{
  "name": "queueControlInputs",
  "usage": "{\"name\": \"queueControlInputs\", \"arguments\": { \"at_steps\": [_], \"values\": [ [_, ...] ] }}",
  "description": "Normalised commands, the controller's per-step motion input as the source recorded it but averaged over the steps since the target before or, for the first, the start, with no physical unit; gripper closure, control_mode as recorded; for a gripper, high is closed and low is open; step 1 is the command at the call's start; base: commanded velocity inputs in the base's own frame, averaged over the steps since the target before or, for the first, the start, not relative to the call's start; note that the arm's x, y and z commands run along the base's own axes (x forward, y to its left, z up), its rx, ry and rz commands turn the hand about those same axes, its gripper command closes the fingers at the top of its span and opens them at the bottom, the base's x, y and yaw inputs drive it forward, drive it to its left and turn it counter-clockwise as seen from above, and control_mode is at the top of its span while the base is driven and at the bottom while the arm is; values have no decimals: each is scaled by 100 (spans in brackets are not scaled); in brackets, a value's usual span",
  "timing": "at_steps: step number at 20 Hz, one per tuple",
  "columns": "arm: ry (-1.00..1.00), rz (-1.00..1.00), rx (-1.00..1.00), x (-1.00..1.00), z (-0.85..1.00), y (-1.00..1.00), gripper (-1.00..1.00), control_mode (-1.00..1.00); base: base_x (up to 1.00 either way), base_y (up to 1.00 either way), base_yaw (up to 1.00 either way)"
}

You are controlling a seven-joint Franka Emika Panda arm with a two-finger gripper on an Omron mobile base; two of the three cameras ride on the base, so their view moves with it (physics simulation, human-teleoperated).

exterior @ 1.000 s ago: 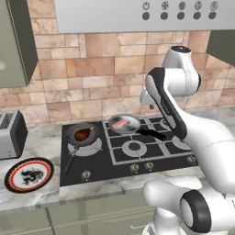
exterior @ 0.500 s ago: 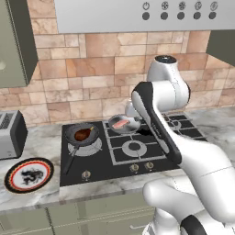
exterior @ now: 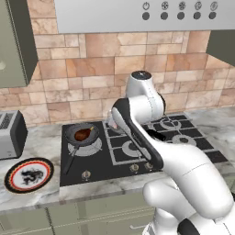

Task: Place one of the steaks on the plate and the other in the bowl. Then place the bowl in the fridge.

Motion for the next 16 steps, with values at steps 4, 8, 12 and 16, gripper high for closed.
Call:
{"name": "queueControlInputs", "arguments": {
  "at_steps": [4, 8, 12, 16],
  "values": [
    [5, -9, 0, 48, -15, 54, -100, -100, 0, 0, 0],
    [8, -8, 0, 44, -15, 41, -100, -100, 0, 0, 0],
    [8, -10, 0, 47, -6, 50, -100, -100, 0, 0, 0],
    [8, -11, 0, 42, -19, 45, -100, -100, 0, 0, 0]
  ]
}}
